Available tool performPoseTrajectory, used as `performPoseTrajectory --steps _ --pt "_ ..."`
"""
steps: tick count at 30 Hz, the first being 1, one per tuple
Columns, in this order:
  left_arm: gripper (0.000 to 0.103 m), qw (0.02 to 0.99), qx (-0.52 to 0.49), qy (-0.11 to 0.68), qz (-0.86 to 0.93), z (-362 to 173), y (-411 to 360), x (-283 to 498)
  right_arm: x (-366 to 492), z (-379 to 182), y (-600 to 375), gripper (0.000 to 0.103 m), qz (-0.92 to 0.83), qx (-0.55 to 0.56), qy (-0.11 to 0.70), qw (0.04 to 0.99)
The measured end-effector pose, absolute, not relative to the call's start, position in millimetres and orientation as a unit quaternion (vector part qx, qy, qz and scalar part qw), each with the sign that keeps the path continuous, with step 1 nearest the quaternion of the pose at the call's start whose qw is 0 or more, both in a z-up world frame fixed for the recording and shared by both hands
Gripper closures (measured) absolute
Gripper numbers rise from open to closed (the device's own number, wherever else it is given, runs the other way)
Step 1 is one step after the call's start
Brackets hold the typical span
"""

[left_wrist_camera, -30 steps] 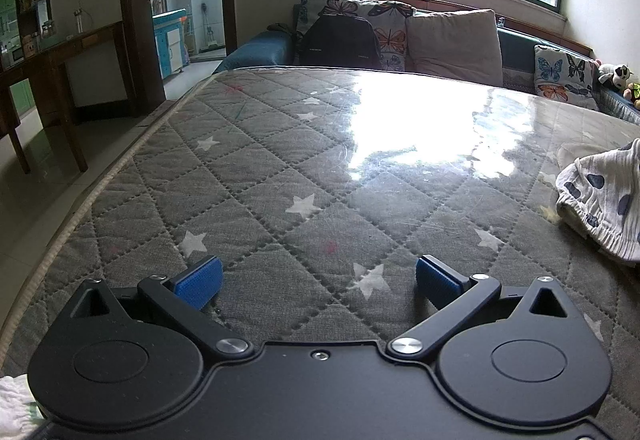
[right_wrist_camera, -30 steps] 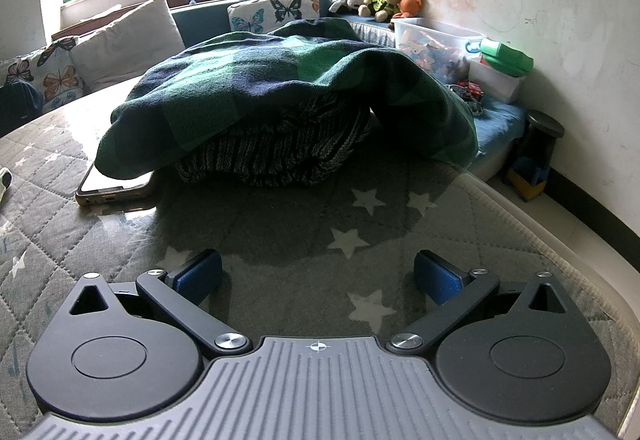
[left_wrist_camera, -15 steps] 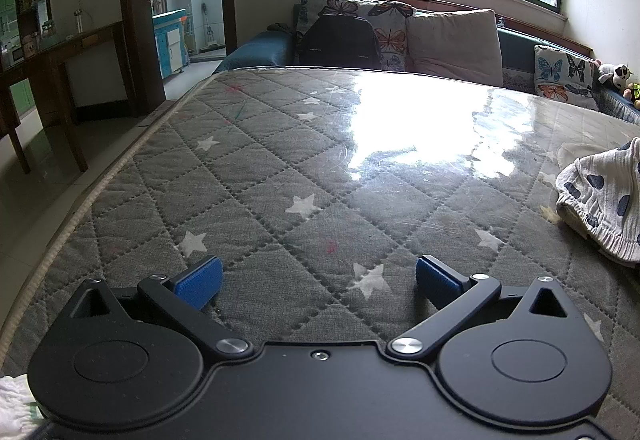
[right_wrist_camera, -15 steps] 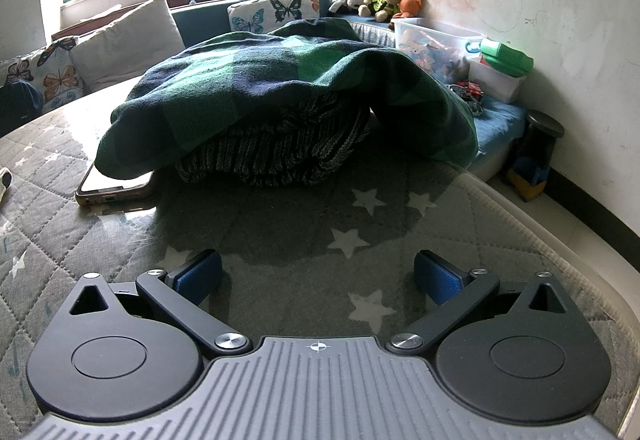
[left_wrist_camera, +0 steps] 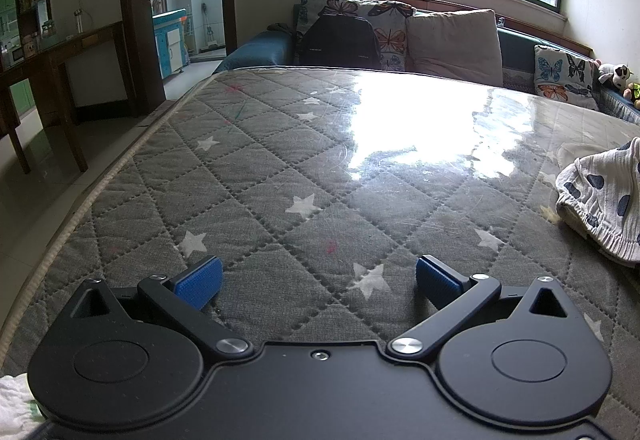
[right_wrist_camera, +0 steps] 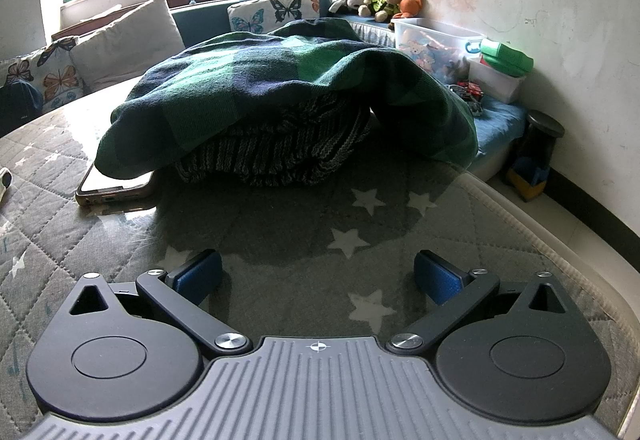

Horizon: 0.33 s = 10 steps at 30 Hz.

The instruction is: Fold clothes

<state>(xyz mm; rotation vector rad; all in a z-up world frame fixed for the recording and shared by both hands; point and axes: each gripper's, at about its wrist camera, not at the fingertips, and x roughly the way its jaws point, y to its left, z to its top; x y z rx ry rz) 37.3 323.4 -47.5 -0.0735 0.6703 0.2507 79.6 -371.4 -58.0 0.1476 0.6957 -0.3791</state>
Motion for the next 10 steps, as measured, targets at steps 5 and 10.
performPoseTrajectory --steps 5,10 --pt "0.0 0.936 -0.037 0.328 0.122 -48.4 325.7 36.7 79.5 -58.0 -371.2 0.0 -0.185 0.072 0.338 0.92" --pt "0.0 0.936 -0.037 0.327 0.122 -49.2 328.9 35.2 79.6 -58.0 -371.3 0.0 -0.184 0.072 0.339 0.92"
